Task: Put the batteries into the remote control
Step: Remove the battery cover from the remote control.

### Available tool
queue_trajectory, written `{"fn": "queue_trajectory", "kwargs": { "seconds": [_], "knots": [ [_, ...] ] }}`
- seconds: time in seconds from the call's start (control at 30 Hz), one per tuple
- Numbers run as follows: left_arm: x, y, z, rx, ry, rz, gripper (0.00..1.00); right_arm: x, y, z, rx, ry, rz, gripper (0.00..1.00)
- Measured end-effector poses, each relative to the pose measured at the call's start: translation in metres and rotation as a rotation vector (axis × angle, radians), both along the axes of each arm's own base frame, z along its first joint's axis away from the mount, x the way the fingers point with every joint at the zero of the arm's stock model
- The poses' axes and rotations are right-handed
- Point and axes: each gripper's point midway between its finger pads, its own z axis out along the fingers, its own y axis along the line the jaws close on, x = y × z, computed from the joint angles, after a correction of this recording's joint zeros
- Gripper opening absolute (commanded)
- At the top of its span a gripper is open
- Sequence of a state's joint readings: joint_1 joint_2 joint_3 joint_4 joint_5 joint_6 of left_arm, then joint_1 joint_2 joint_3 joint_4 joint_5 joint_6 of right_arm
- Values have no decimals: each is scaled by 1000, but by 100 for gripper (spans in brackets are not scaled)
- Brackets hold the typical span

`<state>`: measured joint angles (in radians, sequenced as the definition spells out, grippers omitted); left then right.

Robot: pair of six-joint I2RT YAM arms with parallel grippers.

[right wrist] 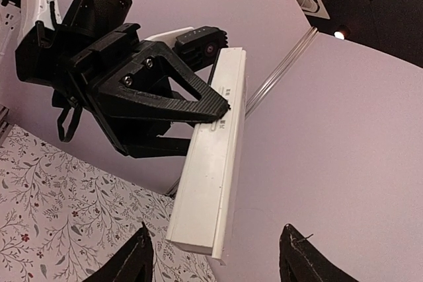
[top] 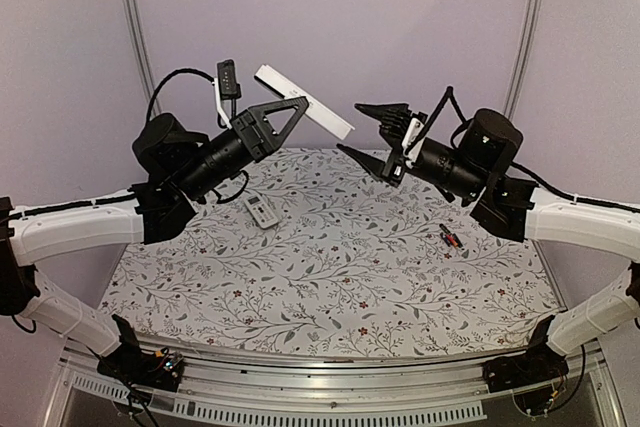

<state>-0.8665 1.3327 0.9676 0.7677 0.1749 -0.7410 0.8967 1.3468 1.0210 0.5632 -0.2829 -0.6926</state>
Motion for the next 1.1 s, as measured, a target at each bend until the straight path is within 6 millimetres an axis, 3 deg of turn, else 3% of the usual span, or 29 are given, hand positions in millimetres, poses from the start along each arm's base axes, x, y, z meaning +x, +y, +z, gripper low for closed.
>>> {"fn": "queue_trajectory", "kwargs": {
  "seconds": [0.17, 0.43, 1.1],
  "knots": [
    [0, 0, 0, 9, -10, 7, 0, 5, -11, 5, -21, -28, -73, 42],
    [-2, 4, 5, 9, -28, 16, 0, 11, -13, -11, -114, -58, -123, 30],
    [0, 4, 2, 17, -21, 23, 0, 8, -8, -2, -118, -84, -93, 18]
  ]
}}
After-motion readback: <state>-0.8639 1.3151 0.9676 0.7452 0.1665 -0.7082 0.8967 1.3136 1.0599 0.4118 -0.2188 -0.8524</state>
